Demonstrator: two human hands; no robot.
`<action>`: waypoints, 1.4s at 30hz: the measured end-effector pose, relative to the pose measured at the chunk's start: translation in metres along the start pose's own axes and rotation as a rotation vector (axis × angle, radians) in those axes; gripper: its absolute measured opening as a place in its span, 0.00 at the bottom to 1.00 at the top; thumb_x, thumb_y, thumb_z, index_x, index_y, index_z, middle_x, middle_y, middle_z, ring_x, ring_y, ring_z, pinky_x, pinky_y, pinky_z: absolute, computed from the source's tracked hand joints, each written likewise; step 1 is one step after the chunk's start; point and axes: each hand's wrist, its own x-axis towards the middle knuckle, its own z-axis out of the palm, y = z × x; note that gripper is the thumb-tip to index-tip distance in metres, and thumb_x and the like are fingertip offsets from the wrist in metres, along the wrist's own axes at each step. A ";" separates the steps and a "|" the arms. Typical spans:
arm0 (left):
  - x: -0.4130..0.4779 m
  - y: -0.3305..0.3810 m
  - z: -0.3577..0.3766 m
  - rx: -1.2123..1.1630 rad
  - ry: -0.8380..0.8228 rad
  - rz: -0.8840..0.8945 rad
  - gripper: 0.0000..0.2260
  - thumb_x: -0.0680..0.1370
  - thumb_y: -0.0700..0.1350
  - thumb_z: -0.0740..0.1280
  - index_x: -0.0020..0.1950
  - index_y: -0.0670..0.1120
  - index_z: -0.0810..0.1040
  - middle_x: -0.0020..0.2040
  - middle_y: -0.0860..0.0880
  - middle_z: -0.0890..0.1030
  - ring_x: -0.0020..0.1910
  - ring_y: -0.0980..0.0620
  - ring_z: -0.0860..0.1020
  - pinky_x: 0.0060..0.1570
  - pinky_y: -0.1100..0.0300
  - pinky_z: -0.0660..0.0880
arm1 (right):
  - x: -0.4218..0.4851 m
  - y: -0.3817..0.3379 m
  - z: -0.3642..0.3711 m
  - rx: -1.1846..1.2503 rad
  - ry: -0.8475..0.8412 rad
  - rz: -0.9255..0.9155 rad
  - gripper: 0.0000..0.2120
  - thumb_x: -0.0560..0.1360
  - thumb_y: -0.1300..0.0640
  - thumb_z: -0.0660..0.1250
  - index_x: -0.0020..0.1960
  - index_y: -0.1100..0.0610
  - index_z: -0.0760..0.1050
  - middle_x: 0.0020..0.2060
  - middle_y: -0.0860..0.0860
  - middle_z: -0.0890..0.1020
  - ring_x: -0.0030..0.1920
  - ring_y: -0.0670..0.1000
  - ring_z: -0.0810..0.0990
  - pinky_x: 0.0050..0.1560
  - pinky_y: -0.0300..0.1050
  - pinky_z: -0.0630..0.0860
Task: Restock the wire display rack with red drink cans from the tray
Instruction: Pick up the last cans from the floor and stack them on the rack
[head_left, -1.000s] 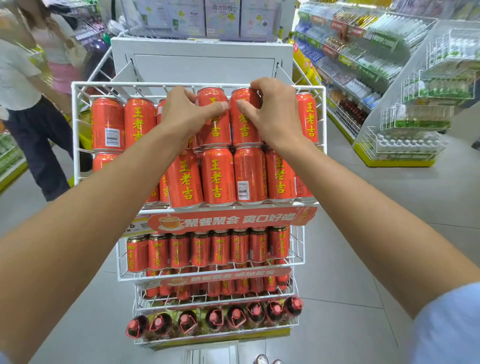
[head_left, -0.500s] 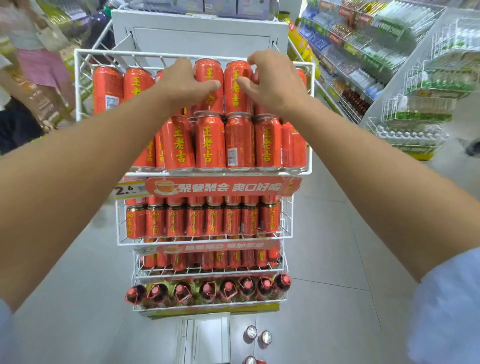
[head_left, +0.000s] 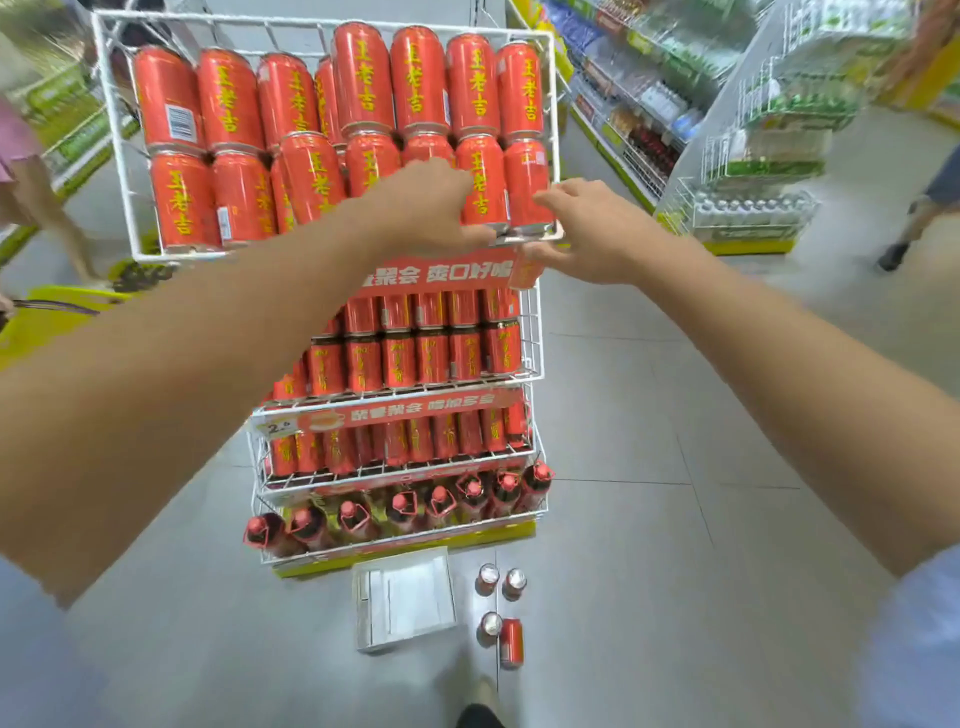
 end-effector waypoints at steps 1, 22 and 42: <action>-0.005 0.010 0.013 -0.021 -0.020 0.028 0.26 0.80 0.63 0.64 0.59 0.40 0.76 0.56 0.37 0.78 0.55 0.37 0.77 0.51 0.48 0.73 | -0.015 0.005 0.008 -0.002 -0.024 0.041 0.36 0.78 0.34 0.63 0.77 0.58 0.67 0.69 0.62 0.75 0.69 0.66 0.73 0.66 0.64 0.75; -0.162 0.052 0.449 -0.108 -0.851 -0.102 0.28 0.81 0.64 0.63 0.70 0.43 0.73 0.68 0.39 0.75 0.67 0.37 0.75 0.62 0.45 0.75 | -0.233 -0.005 0.414 0.282 -0.785 0.316 0.32 0.81 0.39 0.63 0.77 0.57 0.67 0.74 0.58 0.71 0.75 0.62 0.68 0.71 0.60 0.72; -0.100 0.036 0.971 -0.194 -0.842 -0.124 0.25 0.79 0.61 0.64 0.66 0.43 0.73 0.66 0.40 0.77 0.67 0.38 0.75 0.61 0.44 0.75 | -0.251 0.078 0.934 0.321 -0.817 0.417 0.31 0.81 0.40 0.64 0.76 0.59 0.67 0.69 0.60 0.75 0.71 0.63 0.71 0.66 0.58 0.75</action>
